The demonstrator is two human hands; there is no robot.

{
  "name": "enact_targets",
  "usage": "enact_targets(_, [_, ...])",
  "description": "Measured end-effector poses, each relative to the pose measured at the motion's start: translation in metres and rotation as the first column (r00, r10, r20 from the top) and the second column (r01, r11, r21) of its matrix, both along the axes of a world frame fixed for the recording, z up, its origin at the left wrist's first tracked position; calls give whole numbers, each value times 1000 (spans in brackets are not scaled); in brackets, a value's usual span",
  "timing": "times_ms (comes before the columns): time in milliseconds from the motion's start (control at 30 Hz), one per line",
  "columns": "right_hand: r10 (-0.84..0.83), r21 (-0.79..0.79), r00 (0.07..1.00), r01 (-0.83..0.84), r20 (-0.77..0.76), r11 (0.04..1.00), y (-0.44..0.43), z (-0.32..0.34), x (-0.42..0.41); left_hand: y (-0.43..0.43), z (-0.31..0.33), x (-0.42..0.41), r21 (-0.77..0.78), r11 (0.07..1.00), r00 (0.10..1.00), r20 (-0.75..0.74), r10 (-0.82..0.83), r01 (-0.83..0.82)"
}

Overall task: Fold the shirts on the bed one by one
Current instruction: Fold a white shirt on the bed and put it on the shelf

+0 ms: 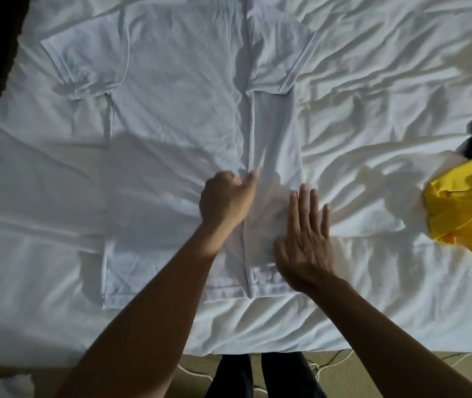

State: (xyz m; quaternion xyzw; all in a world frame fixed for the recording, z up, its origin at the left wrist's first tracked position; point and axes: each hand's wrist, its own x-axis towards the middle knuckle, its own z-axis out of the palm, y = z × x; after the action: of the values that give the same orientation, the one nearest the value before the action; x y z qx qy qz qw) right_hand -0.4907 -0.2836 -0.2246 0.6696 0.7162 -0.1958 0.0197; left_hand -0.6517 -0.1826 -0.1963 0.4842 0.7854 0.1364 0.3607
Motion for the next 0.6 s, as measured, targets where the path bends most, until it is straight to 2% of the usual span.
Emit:
enact_targets(133, [39,28,999,-39,5,999,17,-18,-16,46,-6,21,-66,990,986,-98,-133,127])
enact_targets(233, [25,10,1000,-25,4,1000,10,-32,-10,54,-14,21,-60,977,959,-187,-213,206])
enact_targets(333, [26,8,1000,-26,3,1000,2,-31,-5,51,-23,10,-20,995,983,-157,-99,97])
enact_targets(500, [43,20,999,-42,-16,999,1,-29,3,43,-23,-4,12,999,999,18,45,-46])
enact_targets(600, [77,55,997,-76,-19,996,10,-23,4,41,-24,-19,111,993,997,-72,35,-27])
